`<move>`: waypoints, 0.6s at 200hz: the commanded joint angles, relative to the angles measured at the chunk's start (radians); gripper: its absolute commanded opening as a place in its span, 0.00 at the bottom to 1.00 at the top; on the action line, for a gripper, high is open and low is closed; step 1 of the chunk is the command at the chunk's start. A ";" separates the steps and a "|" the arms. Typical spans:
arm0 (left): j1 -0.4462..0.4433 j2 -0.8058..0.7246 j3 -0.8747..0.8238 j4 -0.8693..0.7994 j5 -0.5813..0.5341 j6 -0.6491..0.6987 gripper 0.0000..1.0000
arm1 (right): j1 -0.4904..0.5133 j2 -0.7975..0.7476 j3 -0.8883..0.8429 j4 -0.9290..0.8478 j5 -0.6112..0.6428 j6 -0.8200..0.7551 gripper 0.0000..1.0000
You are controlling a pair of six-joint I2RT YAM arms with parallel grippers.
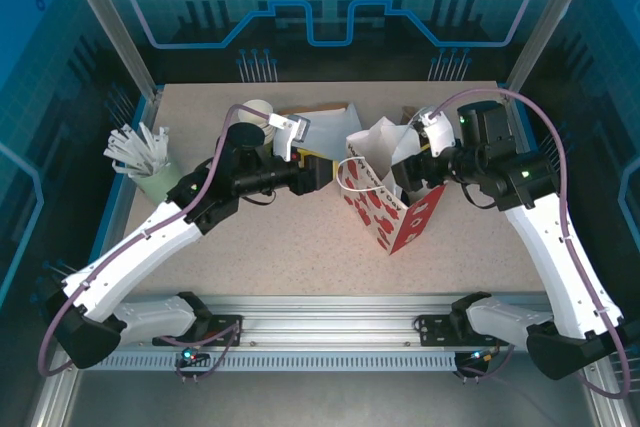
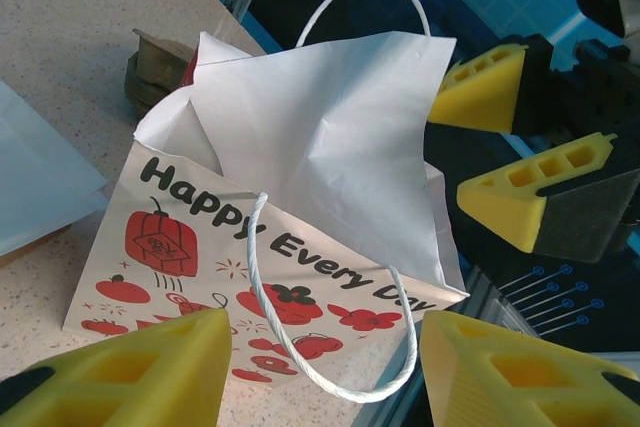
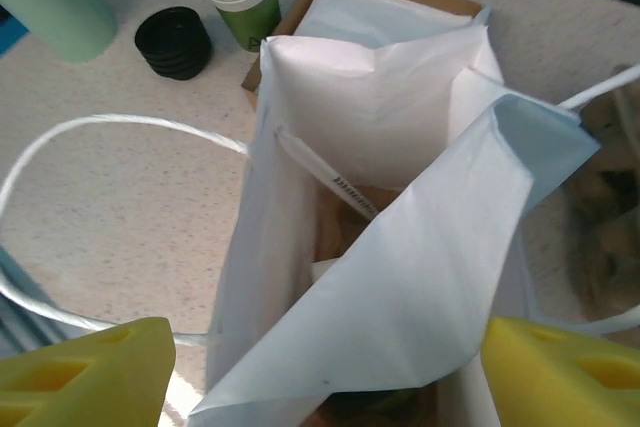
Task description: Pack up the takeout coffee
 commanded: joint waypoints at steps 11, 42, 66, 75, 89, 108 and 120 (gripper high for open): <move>0.008 -0.025 -0.010 -0.024 -0.018 0.031 0.55 | 0.015 -0.011 -0.036 -0.067 -0.038 0.114 0.79; 0.008 -0.018 -0.012 -0.024 -0.018 0.033 0.56 | 0.032 -0.006 -0.085 -0.029 -0.060 0.131 0.66; 0.009 -0.022 -0.017 -0.026 -0.021 0.033 0.57 | 0.040 0.033 -0.088 -0.029 -0.021 0.120 0.49; 0.009 -0.024 -0.017 -0.028 -0.021 0.034 0.57 | 0.039 0.044 -0.086 -0.018 -0.005 0.116 0.43; 0.008 -0.026 -0.017 -0.027 -0.025 0.036 0.57 | 0.041 0.067 -0.072 -0.008 0.015 0.108 0.37; 0.010 -0.028 -0.018 -0.025 -0.024 0.038 0.57 | 0.040 0.113 -0.046 -0.008 0.055 0.092 0.33; 0.008 -0.028 -0.020 -0.026 -0.025 0.040 0.57 | 0.040 0.143 -0.039 -0.008 0.082 0.082 0.31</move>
